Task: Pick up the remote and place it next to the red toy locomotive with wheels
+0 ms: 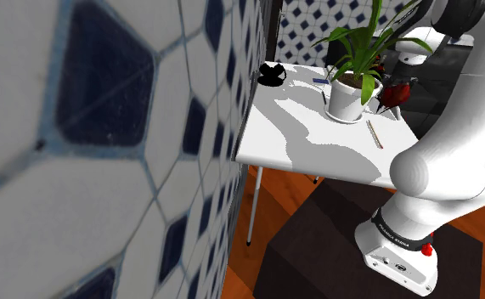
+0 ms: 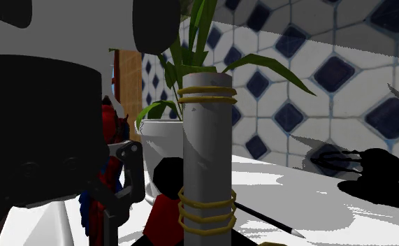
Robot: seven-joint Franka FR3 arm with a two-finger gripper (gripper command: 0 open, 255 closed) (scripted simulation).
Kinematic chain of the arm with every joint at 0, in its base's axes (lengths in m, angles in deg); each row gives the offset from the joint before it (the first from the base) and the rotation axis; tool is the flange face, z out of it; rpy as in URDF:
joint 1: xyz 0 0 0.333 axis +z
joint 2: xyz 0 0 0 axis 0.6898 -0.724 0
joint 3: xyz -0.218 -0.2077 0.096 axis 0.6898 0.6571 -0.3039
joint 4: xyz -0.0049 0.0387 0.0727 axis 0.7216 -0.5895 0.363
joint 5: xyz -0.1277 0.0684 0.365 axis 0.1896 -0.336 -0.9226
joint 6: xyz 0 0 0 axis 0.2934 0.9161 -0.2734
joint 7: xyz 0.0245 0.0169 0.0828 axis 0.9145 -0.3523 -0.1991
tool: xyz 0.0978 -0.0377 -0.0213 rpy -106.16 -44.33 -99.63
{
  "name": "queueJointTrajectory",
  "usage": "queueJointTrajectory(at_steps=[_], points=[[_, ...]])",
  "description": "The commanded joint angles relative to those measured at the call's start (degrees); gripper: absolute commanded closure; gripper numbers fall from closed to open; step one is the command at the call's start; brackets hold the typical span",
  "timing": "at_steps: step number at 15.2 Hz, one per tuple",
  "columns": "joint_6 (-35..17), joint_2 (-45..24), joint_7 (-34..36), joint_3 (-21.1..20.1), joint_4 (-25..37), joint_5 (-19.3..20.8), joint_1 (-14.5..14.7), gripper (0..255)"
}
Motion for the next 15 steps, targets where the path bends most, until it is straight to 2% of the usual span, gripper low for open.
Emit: queueJointTrajectory(at_steps=[1,5,6,9,11,15], points=[[-0.01,-2.02,-0.25,-0.31,-0.64,-0.23,-0.17,255],[-0.01,-2.02,-0.25,-0.31,-0.64,-0.22,-0.18,255],[0.27,-1.74,-0.14,-0.25,-0.59,-0.08,-0.1,0],[1.08,-3.36,-0.76,-0.43,1.63,-0.81,-0.83,0],[0.0,-2.02,-0.25,-0.28,-0.64,-0.24,-0.15,0],[6.14,1.32,1.11,0.59,2.56,1.88,0.49,0]])
